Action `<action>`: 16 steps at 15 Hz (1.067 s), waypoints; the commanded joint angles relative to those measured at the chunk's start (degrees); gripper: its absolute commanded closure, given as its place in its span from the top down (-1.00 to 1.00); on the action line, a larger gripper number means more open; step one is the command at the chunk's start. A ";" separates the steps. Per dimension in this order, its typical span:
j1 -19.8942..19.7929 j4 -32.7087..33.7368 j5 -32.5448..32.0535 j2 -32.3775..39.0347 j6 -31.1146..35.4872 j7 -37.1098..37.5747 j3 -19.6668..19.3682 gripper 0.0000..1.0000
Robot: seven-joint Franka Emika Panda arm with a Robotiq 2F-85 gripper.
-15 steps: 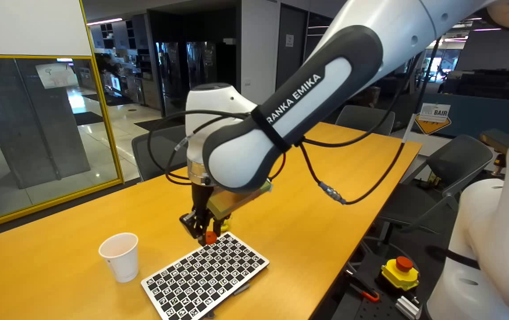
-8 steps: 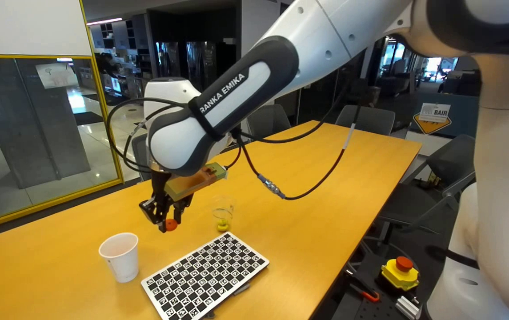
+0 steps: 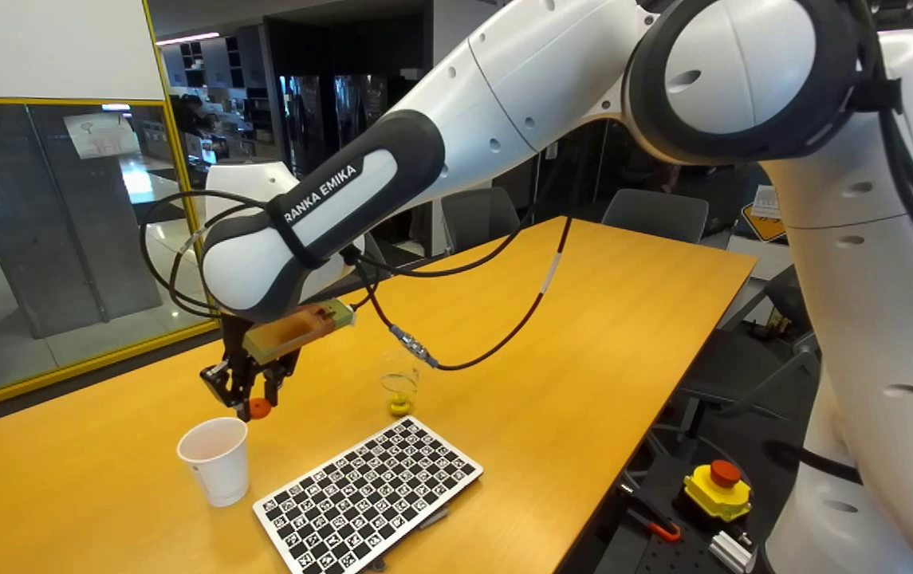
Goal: Put the yellow objects inside the transparent cup and the orange objects inside the white cup.
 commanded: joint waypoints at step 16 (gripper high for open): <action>4.02 17.34 0.29 11.35 -4.47 -5.93 -0.39 -0.65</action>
